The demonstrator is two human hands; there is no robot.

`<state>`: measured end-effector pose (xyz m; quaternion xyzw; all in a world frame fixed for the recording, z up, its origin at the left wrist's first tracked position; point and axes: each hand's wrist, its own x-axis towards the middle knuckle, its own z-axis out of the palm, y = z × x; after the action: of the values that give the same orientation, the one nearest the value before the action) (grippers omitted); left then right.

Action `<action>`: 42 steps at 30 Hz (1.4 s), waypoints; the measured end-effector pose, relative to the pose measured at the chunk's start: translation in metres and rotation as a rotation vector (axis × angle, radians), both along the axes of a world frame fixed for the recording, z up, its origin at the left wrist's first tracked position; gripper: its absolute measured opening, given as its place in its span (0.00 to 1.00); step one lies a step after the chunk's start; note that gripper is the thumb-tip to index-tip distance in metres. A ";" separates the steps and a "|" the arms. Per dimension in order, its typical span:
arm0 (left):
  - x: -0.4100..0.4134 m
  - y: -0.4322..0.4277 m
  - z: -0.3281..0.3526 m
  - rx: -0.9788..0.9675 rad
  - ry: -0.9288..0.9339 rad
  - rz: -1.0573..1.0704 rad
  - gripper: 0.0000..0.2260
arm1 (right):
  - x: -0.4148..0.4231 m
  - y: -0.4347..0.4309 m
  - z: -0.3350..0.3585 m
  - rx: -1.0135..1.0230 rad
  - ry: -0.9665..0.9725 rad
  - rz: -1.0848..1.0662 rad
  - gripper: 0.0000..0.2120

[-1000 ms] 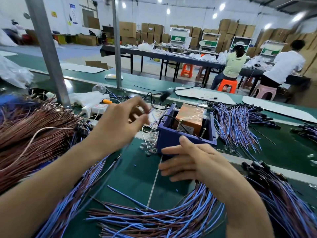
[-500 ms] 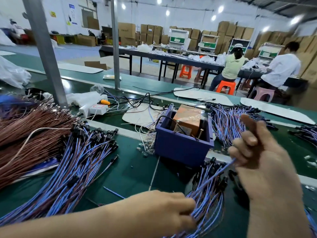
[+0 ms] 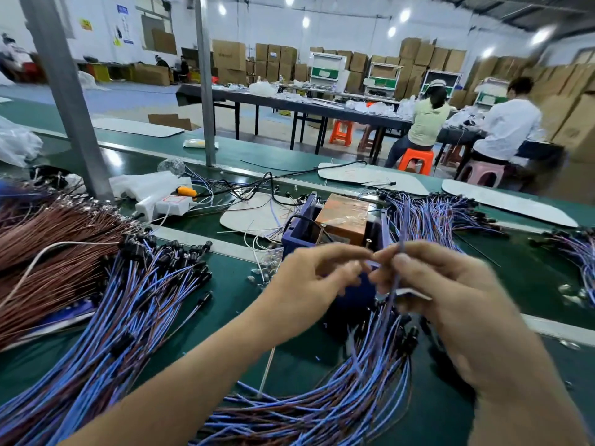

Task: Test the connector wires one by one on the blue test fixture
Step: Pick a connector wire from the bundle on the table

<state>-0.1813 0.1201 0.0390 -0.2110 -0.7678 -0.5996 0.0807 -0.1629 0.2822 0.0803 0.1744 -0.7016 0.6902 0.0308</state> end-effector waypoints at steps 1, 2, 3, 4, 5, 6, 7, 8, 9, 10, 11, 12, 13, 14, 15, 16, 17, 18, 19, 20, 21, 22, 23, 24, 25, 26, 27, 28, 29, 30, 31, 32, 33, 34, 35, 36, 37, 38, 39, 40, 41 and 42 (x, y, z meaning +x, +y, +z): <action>0.001 0.003 0.009 0.118 -0.025 -0.017 0.10 | 0.004 -0.003 0.005 0.079 -0.067 0.038 0.11; 0.002 0.006 0.015 0.203 -0.046 -0.040 0.09 | 0.000 -0.010 -0.008 0.119 -0.130 0.081 0.14; 0.002 0.007 0.020 0.232 -0.055 -0.050 0.09 | 0.000 -0.014 -0.007 0.100 -0.184 0.124 0.15; 0.003 0.008 0.022 0.214 -0.054 -0.041 0.09 | -0.006 -0.011 -0.007 0.093 -0.231 0.144 0.14; 0.003 0.007 0.023 0.188 -0.052 -0.025 0.09 | -0.004 -0.013 -0.001 0.111 -0.269 0.114 0.13; 0.003 0.005 0.022 0.177 -0.055 -0.008 0.09 | -0.007 -0.013 -0.011 0.126 -0.261 0.138 0.13; 0.002 0.003 0.021 0.185 -0.069 -0.001 0.09 | -0.005 -0.018 -0.012 0.150 -0.273 0.139 0.12; -0.001 0.001 0.019 0.209 -0.095 0.003 0.08 | -0.010 -0.019 -0.017 0.130 -0.299 0.140 0.12; -0.004 -0.001 0.017 0.239 -0.137 0.010 0.07 | -0.012 -0.021 -0.018 0.117 -0.323 0.114 0.12; -0.008 -0.003 0.014 0.269 -0.183 0.029 0.07 | -0.016 -0.023 -0.023 0.103 -0.342 0.103 0.13; -0.012 -0.003 0.010 0.304 -0.228 0.061 0.06 | -0.019 -0.025 -0.025 0.085 -0.374 0.090 0.13; -0.017 -0.002 0.005 0.338 -0.269 0.103 0.05 | -0.022 -0.026 -0.029 0.060 -0.406 0.084 0.14; -0.020 0.000 -0.001 0.368 -0.306 0.153 0.03 | -0.025 -0.028 -0.032 0.048 -0.441 0.059 0.14; -0.024 0.001 -0.006 0.396 -0.337 0.198 0.03 | -0.029 -0.029 -0.037 0.038 -0.468 0.027 0.14; -0.027 0.003 -0.012 0.421 -0.365 0.230 0.03 | -0.032 -0.030 -0.040 0.033 -0.502 -0.001 0.14; -0.029 0.005 -0.017 0.438 -0.384 0.250 0.04 | -0.035 -0.030 -0.044 0.020 -0.526 -0.021 0.13; -0.032 0.005 -0.020 0.443 -0.387 0.267 0.04 | -0.037 -0.031 -0.045 0.001 -0.543 -0.051 0.12; -0.034 0.004 -0.023 0.440 -0.380 0.284 0.04 | -0.039 -0.031 -0.047 -0.025 -0.546 -0.089 0.12; -0.036 0.003 -0.024 0.442 -0.369 0.303 0.05 | -0.041 -0.030 -0.048 -0.059 -0.543 -0.130 0.12; -0.038 0.001 -0.024 0.455 -0.361 0.323 0.05 | -0.044 -0.028 -0.049 -0.087 -0.529 -0.175 0.12; -0.039 -0.002 -0.024 0.483 -0.361 0.336 0.05 | -0.045 -0.026 -0.050 -0.106 -0.509 -0.216 0.12; -0.040 -0.004 -0.024 0.524 -0.375 0.337 0.04 | -0.047 -0.024 -0.052 -0.106 -0.488 -0.249 0.12; -0.041 -0.006 -0.023 0.567 -0.403 0.323 0.04 | -0.048 -0.021 -0.053 -0.090 -0.473 -0.273 0.11; -0.041 -0.008 -0.022 0.601 -0.435 0.299 0.04 | -0.048 -0.019 -0.055 -0.062 -0.461 -0.292 0.10; -0.042 -0.009 -0.022 0.620 -0.462 0.274 0.05 | -0.048 -0.018 -0.056 -0.034 -0.453 -0.311 0.08; -0.042 -0.010 -0.022 0.633 -0.479 0.252 0.07 | -0.048 -0.016 -0.057 -0.009 -0.443 -0.326 0.06; -0.043 -0.010 -0.022 0.643 -0.490 0.239 0.09 | -0.048 -0.016 -0.058 0.015 -0.434 -0.337 0.05; -0.044 -0.010 -0.023 0.645 -0.495 0.235 0.10 | -0.048 -0.016 -0.059 0.036 -0.422 -0.338 0.04; -0.045 -0.011 -0.024 0.638 -0.494 0.241 0.11 | -0.048 -0.016 -0.059 0.058 -0.411 -0.335 0.04; -0.046 -0.010 -0.026 0.620 -0.484 0.258 0.10 | -0.048 -0.017 -0.060 0.073 -0.403 -0.327 0.04; -0.047 -0.011 -0.029 0.588 -0.462 0.283 0.09 | -0.049 -0.018 -0.061 0.087 -0.397 -0.322 0.04; -0.048 -0.012 -0.032 0.539 -0.430 0.318 0.07 | -0.049 -0.020 -0.062 0.101 -0.391 -0.317 0.04; -0.049 -0.013 -0.036 0.470 -0.394 0.362 0.06 | -0.049 -0.022 -0.064 0.116 -0.388 -0.312 0.05; -0.051 -0.014 -0.040 0.388 -0.359 0.405 0.07 | -0.050 -0.024 -0.065 0.131 -0.387 -0.306 0.05; -0.052 -0.014 -0.043 0.306 -0.327 0.436 0.08 | -0.050 -0.026 -0.066 0.144 -0.387 -0.298 0.06; -0.054 -0.014 -0.046 0.239 -0.298 0.453 0.08 | -0.051 -0.027 -0.067 0.155 -0.386 -0.290 0.06; -0.055 -0.013 -0.048 0.191 -0.278 0.462 0.08 | -0.052 -0.028 -0.068 0.166 -0.383 -0.286 0.05; -0.056 -0.012 -0.049 0.158 -0.264 0.468 0.08 | -0.052 -0.029 -0.069 0.173 -0.378 -0.285 0.05; -0.056 -0.012 -0.050 0.146 -0.257 0.469 0.08 | -0.052 -0.029 -0.069 0.178 -0.373 -0.285 0.05; -0.056 -0.012 -0.050 0.160 -0.258 0.460 0.08 | -0.052 -0.029 -0.070 0.180 -0.367 -0.286 0.06; -0.056 -0.012 -0.050 0.185 -0.267 0.446 0.08 | -0.052 -0.028 -0.070 0.182 -0.362 -0.288 0.07; -0.056 -0.012 -0.050 0.205 -0.276 0.431 0.08 | -0.052 -0.027 -0.070 0.185 -0.359 -0.292 0.09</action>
<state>-0.2377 0.1080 -0.0113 0.0502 -0.7341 -0.6661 0.1222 -0.2150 0.2551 0.0106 -0.0522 -0.7737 0.6313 -0.0109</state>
